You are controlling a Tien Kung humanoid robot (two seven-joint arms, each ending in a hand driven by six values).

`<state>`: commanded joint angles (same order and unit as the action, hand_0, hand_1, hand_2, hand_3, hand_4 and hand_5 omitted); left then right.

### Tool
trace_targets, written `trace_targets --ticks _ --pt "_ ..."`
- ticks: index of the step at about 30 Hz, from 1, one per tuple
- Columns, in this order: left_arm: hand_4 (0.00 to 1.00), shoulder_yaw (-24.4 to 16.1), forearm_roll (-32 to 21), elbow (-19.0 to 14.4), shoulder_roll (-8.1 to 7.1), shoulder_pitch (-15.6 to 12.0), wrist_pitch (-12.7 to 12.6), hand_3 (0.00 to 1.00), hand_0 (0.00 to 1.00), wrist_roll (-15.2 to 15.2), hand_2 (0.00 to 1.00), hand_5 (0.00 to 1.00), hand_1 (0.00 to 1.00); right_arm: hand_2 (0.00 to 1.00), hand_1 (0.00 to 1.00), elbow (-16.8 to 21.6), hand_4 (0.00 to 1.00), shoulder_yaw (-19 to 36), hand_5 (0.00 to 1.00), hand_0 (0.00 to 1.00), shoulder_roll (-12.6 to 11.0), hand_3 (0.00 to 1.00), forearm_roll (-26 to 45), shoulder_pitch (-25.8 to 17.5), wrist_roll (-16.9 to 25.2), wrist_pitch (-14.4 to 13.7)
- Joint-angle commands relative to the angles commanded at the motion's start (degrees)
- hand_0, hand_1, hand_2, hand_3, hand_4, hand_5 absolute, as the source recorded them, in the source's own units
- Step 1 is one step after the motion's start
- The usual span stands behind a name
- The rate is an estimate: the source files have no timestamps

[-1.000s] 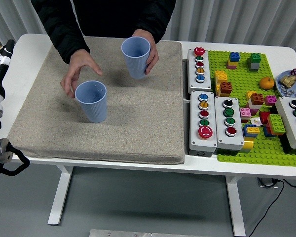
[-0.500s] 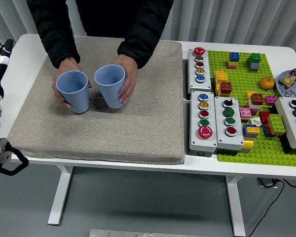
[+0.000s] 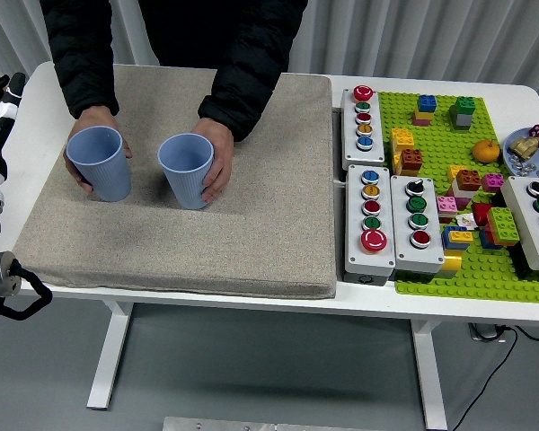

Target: Pick cup pour cup place

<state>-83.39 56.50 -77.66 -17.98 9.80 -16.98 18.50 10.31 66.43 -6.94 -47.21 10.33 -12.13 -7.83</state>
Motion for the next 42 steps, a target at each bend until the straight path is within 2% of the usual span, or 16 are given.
trace_targets --ticks 20,26,42 --pt "0.957 -1.05 0.50 0.55 0.40 0.21 0.47 0.998 0.998 -0.11 0.998 0.599 0.990 0.725 0.704 0.00 0.222 0.51 0.395 0.743 -0.01 0.644 -0.49 0.35 -0.05 -0.02" --pt "0.955 -1.51 -0.05 2.03 0.67 0.47 1.27 0.998 0.998 -0.04 0.998 0.601 0.971 0.725 0.703 0.00 0.223 0.57 0.396 0.743 0.05 0.644 -0.60 0.40 -0.09 -0.03" --pt "0.962 -1.16 -0.23 2.39 0.72 0.09 1.70 0.998 0.998 0.01 0.998 0.639 0.973 0.725 0.703 0.00 0.223 0.76 0.395 0.744 0.32 0.643 -1.09 -0.14 -0.25 -0.06"
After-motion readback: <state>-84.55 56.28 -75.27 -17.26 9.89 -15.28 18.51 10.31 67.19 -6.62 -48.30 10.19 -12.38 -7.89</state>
